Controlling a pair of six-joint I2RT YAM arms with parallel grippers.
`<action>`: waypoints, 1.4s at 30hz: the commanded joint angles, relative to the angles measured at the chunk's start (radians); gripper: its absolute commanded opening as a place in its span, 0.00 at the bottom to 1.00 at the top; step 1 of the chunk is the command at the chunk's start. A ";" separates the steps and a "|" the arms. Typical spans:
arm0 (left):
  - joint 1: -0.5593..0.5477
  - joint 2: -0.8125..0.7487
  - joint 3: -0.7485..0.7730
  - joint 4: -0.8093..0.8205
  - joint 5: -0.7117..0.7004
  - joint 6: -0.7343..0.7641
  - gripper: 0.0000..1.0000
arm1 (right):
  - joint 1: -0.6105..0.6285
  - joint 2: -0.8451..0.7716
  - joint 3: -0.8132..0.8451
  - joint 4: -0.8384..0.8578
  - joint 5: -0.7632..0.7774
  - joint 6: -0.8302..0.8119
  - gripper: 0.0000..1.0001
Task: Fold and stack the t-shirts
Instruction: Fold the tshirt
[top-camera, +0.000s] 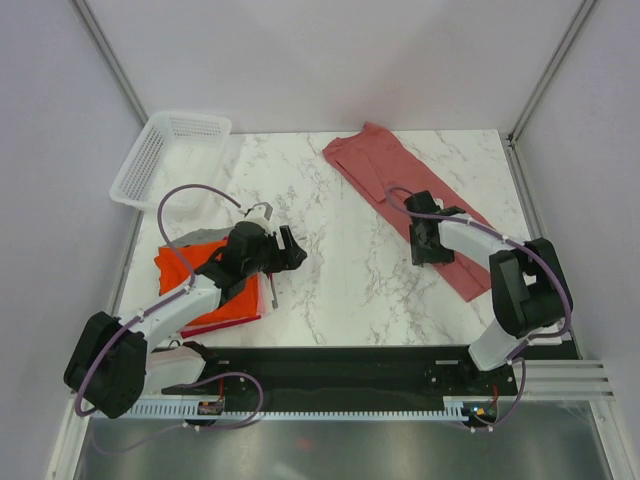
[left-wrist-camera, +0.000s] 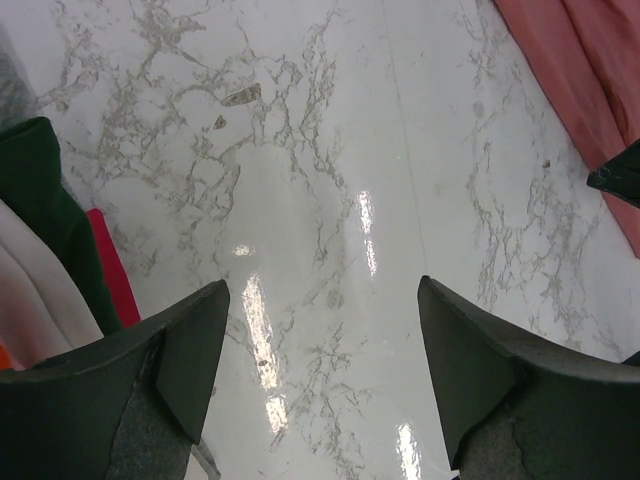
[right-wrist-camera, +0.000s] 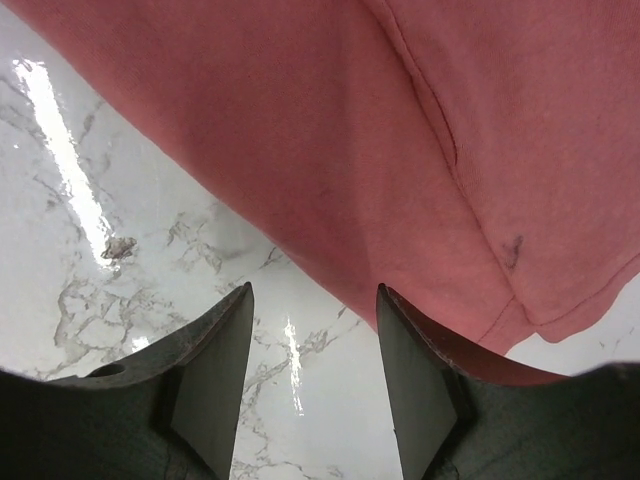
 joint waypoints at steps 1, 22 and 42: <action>-0.003 0.014 -0.002 0.044 -0.021 0.036 0.84 | 0.009 0.038 0.008 -0.005 0.048 0.018 0.60; -0.003 0.026 0.006 0.039 -0.024 0.039 0.83 | 0.033 0.111 0.025 -0.011 0.161 0.036 0.34; 0.004 0.032 0.023 -0.005 -0.074 0.026 0.83 | 0.315 0.091 0.063 0.002 -0.004 0.116 0.00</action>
